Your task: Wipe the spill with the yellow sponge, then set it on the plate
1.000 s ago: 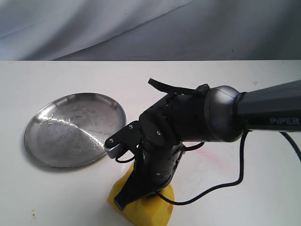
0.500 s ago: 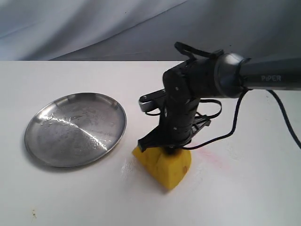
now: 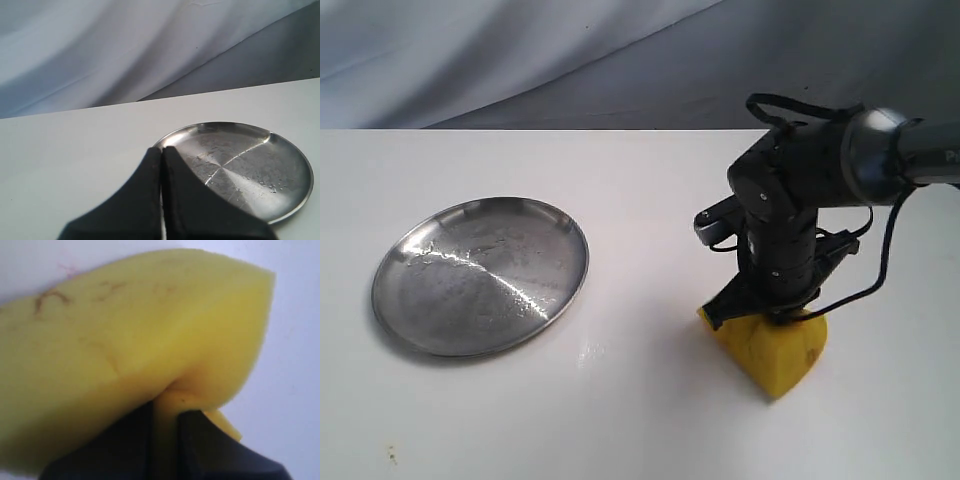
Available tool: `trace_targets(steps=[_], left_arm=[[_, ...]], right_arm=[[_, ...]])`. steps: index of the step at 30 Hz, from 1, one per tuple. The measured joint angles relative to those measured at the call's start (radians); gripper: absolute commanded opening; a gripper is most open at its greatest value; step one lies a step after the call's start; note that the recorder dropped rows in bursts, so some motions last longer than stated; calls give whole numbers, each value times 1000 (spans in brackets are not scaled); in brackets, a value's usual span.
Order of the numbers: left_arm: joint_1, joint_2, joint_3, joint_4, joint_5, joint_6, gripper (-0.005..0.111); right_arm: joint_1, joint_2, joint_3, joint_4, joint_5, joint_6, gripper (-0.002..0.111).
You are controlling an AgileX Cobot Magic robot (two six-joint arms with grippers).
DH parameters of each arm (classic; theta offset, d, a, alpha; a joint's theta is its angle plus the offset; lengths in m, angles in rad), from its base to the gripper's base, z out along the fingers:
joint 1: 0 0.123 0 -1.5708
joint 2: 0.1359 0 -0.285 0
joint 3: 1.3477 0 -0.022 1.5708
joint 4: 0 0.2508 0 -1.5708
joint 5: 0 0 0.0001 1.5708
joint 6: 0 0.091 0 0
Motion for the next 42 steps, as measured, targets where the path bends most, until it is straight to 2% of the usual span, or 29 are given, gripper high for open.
trace_targets(steps=[7,12,17,21,26,36,42], left_arm=[[0,0,0,0,0,0,0],[0,0,0,0,0,0,0],[0,0,0,0,0,0,0],[0,0,0,0,0,0,0],[0,0,0,0,0,0,0],[0,0,0,0,0,0,0],[0,0,0,0,0,0,0]], right_arm=[[178,-34,69,-33,-43,0,0],[289,-32,44,39,-86,-8,0],[343,27,-69,147,-88,-55,0],[345,84,-175,166,-41,-67,0],[285,118,-226,163,3,-44,0],[27,124,-232,100,83,-10,0],[-12,110,-179,-17,131,25,0]])
